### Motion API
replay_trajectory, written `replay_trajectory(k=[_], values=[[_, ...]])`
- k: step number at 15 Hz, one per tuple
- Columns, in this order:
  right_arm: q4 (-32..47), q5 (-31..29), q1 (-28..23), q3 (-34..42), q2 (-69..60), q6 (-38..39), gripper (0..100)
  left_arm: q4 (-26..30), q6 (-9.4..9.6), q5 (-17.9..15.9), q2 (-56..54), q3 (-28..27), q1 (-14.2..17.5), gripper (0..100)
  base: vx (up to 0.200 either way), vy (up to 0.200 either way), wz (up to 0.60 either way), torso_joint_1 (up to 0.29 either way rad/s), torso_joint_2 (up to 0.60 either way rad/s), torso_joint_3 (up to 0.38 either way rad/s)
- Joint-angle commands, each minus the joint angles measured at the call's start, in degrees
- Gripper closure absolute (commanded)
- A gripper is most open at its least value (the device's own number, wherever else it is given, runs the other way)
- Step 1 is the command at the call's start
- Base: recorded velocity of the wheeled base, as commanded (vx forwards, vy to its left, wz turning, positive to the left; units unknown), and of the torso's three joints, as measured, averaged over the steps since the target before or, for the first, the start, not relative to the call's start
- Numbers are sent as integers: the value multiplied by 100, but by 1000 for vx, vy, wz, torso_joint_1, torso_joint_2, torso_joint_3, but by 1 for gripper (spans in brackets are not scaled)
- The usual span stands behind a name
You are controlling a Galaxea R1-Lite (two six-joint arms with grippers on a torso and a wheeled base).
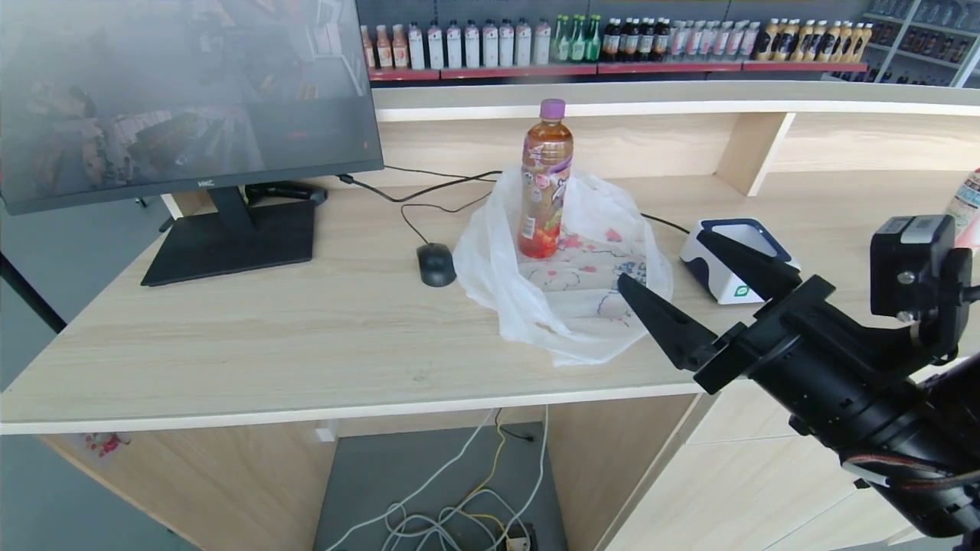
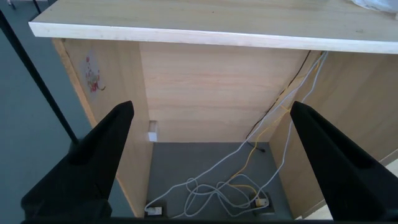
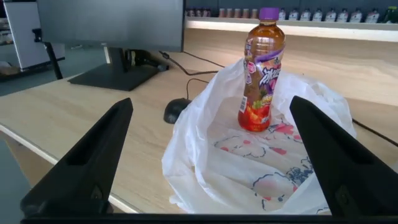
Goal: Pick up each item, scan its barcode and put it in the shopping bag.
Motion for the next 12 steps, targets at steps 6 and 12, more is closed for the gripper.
replay_trajectory(k=[6,12], values=[[-12,-10,11,105,-1,-13,0,0,-9,0,-2,0,0,0,0,-133,0,2,-2,2],[-12,-10,11,105,87,-21,0,9,-9,0,-2,0,0,0,0,-200,0,4,2,0]])
